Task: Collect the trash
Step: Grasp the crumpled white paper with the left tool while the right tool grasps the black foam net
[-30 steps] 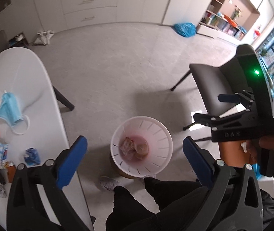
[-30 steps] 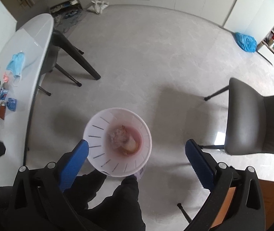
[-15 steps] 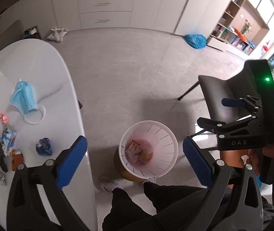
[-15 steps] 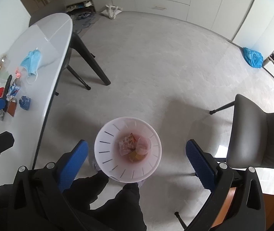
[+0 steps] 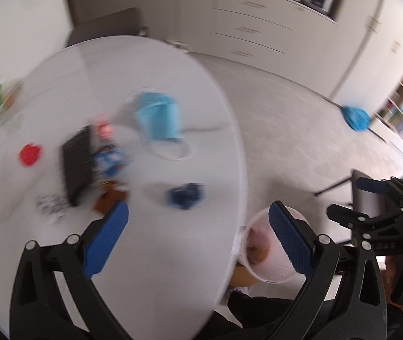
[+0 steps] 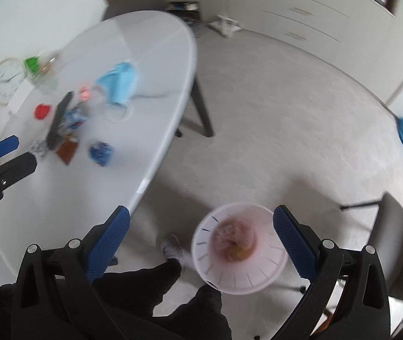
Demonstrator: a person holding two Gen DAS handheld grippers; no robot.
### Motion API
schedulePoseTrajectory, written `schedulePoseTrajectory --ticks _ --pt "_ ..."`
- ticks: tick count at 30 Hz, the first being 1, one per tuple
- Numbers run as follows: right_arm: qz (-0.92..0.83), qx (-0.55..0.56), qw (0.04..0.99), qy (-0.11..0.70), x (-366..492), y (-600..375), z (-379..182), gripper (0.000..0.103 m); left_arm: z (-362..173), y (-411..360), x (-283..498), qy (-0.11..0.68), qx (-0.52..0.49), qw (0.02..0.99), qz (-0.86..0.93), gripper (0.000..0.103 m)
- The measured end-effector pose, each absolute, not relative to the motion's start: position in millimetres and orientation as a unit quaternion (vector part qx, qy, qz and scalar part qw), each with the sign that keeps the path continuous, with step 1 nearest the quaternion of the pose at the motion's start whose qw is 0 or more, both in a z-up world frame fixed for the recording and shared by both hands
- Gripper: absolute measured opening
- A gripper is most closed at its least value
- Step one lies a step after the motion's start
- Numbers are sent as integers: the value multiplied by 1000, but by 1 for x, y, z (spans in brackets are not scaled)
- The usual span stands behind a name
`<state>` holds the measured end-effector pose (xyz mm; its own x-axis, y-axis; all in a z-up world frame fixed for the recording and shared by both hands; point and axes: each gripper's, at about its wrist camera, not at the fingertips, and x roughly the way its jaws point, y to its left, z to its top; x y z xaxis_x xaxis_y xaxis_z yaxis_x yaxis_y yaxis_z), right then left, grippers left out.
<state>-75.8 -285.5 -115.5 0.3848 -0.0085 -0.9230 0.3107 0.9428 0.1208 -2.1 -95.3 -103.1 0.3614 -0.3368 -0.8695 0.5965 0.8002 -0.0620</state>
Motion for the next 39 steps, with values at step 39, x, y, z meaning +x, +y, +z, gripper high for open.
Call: schedulePoseTrajectory --ticks 39 --pt "79 43 826 556 161 -123 -140 96 -232 84 161 540 3 833 -121 54"
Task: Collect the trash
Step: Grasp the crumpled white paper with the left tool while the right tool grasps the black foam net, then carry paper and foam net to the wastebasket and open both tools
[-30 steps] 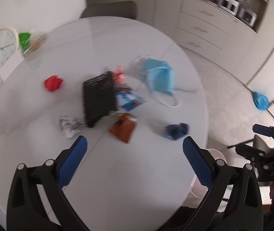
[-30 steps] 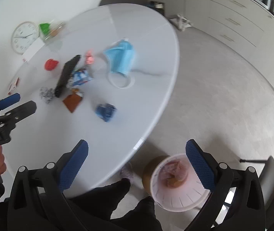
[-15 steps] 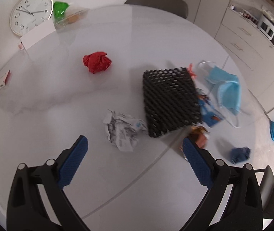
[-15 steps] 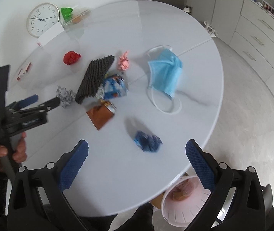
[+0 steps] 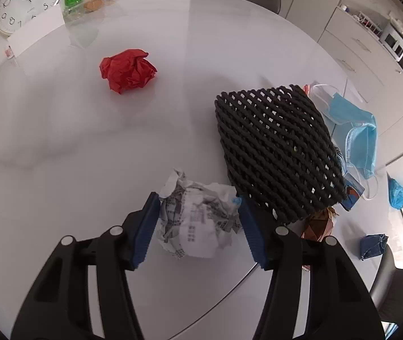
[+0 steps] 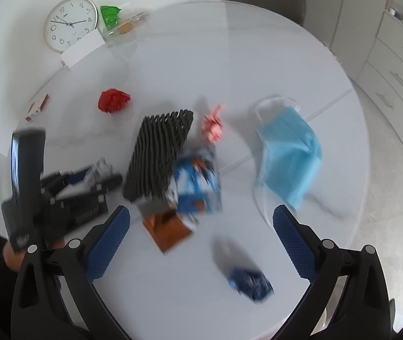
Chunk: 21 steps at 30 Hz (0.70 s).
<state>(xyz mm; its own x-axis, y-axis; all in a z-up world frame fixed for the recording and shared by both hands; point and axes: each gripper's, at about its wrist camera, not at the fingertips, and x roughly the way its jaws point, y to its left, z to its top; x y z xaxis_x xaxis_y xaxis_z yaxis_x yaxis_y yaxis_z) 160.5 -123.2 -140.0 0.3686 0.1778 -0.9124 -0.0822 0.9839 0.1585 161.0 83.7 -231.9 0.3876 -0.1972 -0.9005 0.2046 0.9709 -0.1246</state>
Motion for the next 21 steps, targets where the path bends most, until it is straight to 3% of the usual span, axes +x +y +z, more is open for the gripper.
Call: schedulePoseTrajectory --ticks 6,14,16,21 --pt "111 72 805 578 210 -109 -168 75 -231 93 163 539 -26 832 -131 50" --pt "92 93 783 609 241 -99 -204 63 -216 107 158 530 -48 836 -134 49" --pt "92 99 779 612 243 -99 -208 55 -211 110 157 527 -51 838 -132 49" --pt "112 131 780 601 244 -100 -204 21 -202 113 149 523 -59 841 -122 49"
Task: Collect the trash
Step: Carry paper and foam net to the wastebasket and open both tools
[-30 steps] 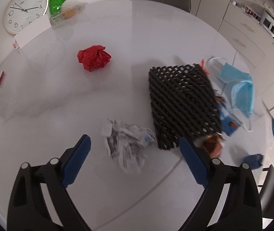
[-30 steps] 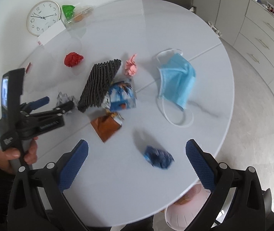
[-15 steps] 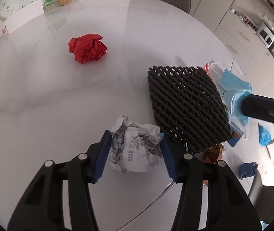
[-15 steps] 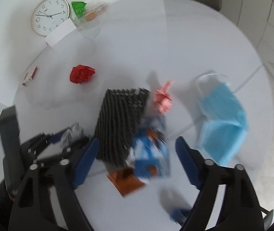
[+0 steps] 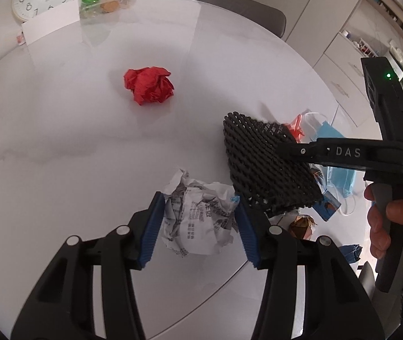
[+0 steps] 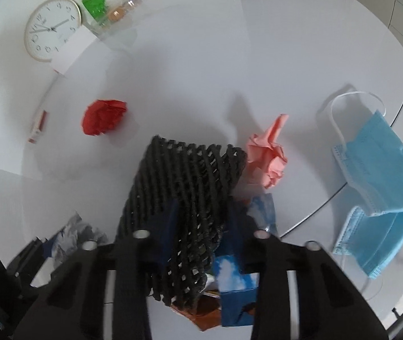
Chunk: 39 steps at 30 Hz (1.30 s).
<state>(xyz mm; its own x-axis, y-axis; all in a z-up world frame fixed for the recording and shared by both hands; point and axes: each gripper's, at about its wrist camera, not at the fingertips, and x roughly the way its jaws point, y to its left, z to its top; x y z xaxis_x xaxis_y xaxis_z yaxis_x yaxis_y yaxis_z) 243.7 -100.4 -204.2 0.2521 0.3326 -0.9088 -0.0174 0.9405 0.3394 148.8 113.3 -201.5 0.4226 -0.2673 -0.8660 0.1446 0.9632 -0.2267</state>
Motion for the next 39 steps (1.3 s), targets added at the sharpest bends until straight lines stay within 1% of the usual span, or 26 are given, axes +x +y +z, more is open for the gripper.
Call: schedulePoseTrajectory --ticks 2,6,11,14,22,27,30,33,37,38,39 --pt "120 135 785 593 241 -101 -198 14 -197 115 144 522 -58 842 -122 49" --pt "129 142 800 569 228 -108 -172 14 -185 112 135 519 -50 844 -128 49" --pt "119 148 826 531 181 -138 -129 14 -160 90 115 507 -28 846 -165 49" --pt "86 144 836 523 142 -166 -113 14 -142 62 100 497 0 845 -200 49" --pt "-33 160 830 533 15 -253 -103 14 -109 -36 47 478 53 813 -328 49" --pt "-122 166 809 550 -63 -293 -118 16 -105 -95 10 474 86 781 -399 49" --pt "-163 171 791 565 -100 -310 -140 17 -107 -122 -14 479 97 759 -430 49" --pt "-191 158 772 585 -126 -319 -170 19 -109 -142 -28 480 113 746 -448 49" --pt "-205 181 741 614 -148 -330 -220 19 -114 -163 -44 484 135 731 -463 50" --pt "-210 183 733 621 -150 -332 -230 25 -116 -167 -47 485 139 727 -465 50" --pt "-215 182 724 629 -153 -333 -240 35 -118 -172 -51 487 144 723 -467 50"
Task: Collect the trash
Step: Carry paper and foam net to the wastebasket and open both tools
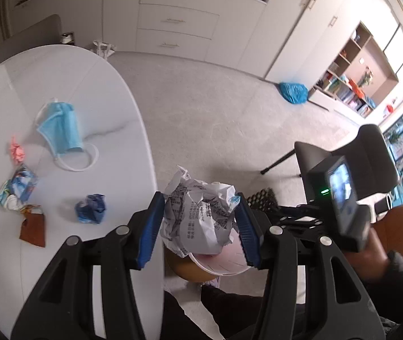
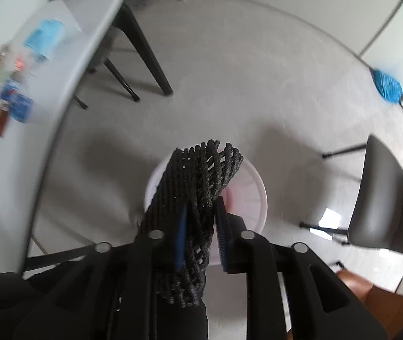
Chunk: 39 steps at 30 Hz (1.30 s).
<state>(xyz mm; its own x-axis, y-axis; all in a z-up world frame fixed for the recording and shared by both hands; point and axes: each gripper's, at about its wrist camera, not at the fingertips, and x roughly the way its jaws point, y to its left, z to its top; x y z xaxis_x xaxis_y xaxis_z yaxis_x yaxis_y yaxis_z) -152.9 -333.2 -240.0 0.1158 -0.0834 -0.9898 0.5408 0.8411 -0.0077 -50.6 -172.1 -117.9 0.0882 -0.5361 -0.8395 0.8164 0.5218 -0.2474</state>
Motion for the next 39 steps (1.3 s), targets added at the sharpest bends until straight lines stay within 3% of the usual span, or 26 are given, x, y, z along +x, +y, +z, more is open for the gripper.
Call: schedulePoseTrajectory --ticks 3,7,9,11,17,19,21,23,39 --pt "-235 165 711 642 -159 -336 -259 58 -123 -183 -59 491 158 716 -470 50" --pt "-244 165 710 640 -170 -348 -257 77 -132 -200 -72 499 172 703 -478 50" --pt "-256 161 713 633 -173 -351 -251 91 -134 -207 -77 502 178 696 -481 50" --pt "-268 156 715 626 -177 -357 -242 97 -138 -217 -83 506 184 688 -488 50" --pt "-295 153 729 599 -190 -378 -213 100 -141 -239 -102 505 202 667 -509 51" --pt "-303 159 731 590 -196 -385 -202 100 -142 -245 -107 504 207 661 -516 61" --pt "-310 167 733 582 -201 -391 -194 100 -141 -249 -112 502 215 661 -515 88" --pt "-315 175 734 575 -205 -395 -190 100 -138 -251 -118 493 225 666 -512 94" --pt "-307 186 742 567 -194 -392 -185 100 -129 -241 -107 487 218 680 -504 95"
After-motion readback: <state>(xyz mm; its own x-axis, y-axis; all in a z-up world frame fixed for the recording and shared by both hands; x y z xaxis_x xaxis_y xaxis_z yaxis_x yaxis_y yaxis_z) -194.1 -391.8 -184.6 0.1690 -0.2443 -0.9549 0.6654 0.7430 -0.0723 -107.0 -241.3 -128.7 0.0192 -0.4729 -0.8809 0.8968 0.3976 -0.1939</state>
